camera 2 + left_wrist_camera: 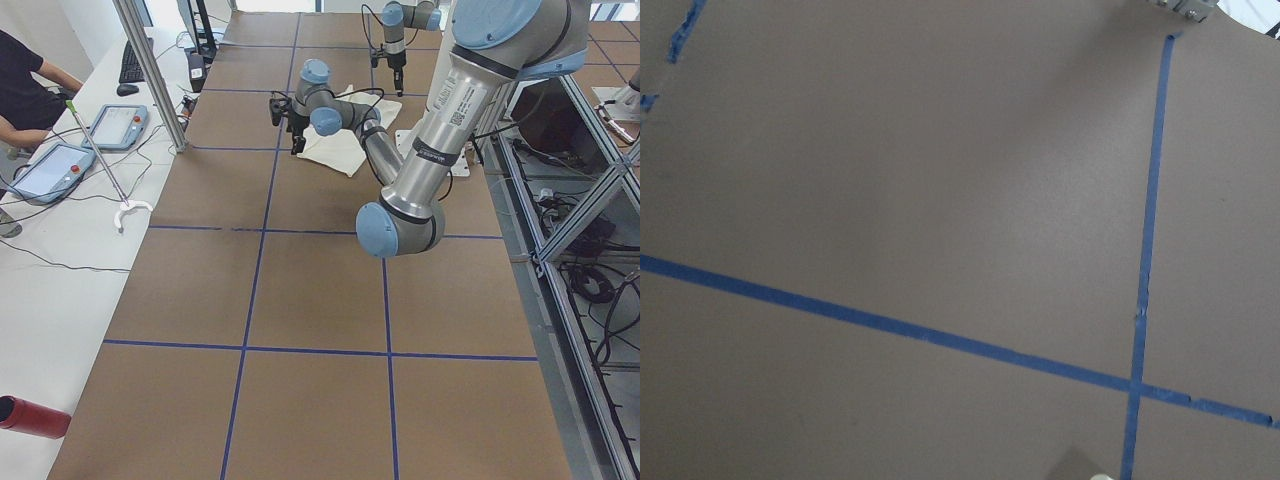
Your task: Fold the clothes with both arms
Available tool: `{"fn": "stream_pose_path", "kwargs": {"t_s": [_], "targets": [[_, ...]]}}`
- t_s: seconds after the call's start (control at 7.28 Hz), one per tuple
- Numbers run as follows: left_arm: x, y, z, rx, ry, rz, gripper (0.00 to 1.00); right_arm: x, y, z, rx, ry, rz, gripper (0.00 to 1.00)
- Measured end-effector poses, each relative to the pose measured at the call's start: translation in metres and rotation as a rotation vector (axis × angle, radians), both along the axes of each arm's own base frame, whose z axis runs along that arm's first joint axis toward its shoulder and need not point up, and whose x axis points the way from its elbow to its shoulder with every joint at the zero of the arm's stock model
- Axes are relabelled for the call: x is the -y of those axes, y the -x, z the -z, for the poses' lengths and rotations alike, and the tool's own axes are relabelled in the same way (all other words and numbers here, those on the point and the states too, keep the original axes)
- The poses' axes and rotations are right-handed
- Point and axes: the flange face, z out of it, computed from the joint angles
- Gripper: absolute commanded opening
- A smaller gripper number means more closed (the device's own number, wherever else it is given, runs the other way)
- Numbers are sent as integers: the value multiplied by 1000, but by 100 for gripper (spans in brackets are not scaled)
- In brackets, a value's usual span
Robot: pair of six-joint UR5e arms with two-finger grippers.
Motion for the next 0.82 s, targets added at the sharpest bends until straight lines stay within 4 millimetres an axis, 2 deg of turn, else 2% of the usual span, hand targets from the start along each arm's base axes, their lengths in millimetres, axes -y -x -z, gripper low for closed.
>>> {"fn": "stream_pose_path", "kwargs": {"t_s": [0.14, 0.27, 0.55, 0.69, 0.82], "targets": [[-32, -22, -2, -26, 70, -17, 93, 25, -17, 13, 25, 1, -75, 100], [-70, -50, -8, -42, 162, -22, 93, 52, -36, 25, 52, -3, -153, 100], [-137, -99, -27, -14, 280, -7, 91, 90, -54, 48, 108, -19, -258, 100], [-152, -111, -35, 21, 302, -3, 87, 101, -54, 54, 122, -25, -284, 100], [-157, -117, -42, 58, 313, 4, 84, 108, -52, 56, 127, -30, -297, 100]]}}
